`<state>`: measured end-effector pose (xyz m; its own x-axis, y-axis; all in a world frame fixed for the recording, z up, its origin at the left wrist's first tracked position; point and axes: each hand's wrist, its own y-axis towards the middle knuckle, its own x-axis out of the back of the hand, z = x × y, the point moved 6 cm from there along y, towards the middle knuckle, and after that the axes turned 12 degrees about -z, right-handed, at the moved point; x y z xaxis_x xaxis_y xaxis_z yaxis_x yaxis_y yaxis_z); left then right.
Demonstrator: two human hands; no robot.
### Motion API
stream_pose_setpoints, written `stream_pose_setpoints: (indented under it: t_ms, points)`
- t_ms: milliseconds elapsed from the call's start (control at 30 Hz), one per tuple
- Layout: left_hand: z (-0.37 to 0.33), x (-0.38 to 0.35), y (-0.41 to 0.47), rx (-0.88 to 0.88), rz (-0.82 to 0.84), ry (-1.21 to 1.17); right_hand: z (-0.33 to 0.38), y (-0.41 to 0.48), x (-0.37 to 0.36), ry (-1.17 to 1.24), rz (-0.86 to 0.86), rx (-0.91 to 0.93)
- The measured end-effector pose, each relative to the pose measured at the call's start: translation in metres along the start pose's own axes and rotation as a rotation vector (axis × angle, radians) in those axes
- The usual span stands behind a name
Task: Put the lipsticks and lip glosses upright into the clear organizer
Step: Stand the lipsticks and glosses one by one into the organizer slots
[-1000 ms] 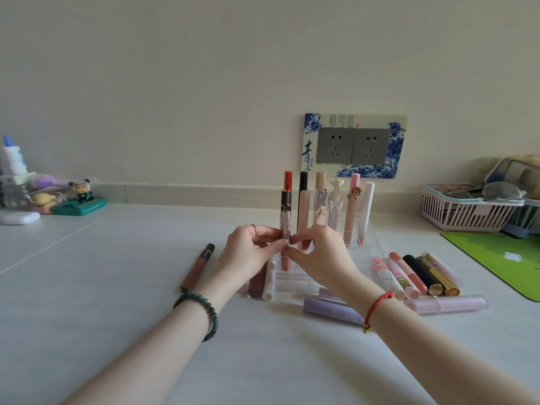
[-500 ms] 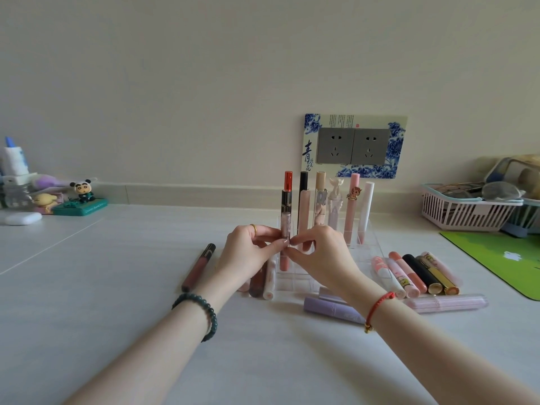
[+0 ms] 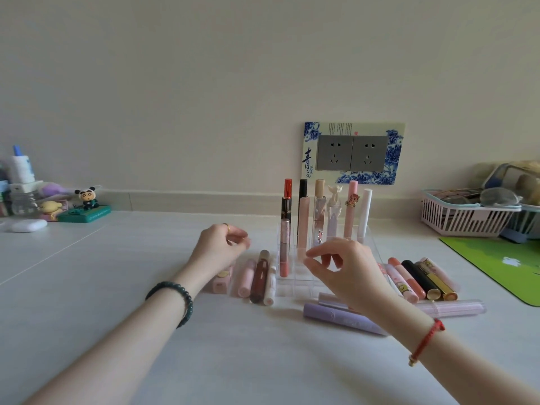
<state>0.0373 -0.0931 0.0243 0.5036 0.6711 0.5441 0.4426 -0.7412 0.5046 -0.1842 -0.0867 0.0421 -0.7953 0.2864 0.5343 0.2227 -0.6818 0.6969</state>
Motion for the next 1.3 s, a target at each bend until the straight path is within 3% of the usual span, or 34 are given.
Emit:
stream_pose_setpoints:
  t_ms: [100,267,567,1067,1300]
  points:
    - [-0.008,-0.020,0.007,-0.021,0.099,0.202,-0.004,-0.009,0.008,0.018,0.000,-0.012]
    - [-0.005,-0.047,0.017,0.129,0.274,0.502,-0.010,-0.008,0.022,0.039,-0.042,-0.042]
    - [0.005,-0.066,0.025,0.250,0.420,0.520,-0.014,-0.003,0.028,0.076,-0.072,-0.064]
    - [-0.054,0.042,0.020,-0.044,0.129,-0.058,-0.008,-0.004,0.033,0.212,-0.123,-0.084]
    - [-0.097,0.059,-0.009,-0.095,0.149,-0.446,0.019,-0.012,0.012,0.472,0.111,-0.118]
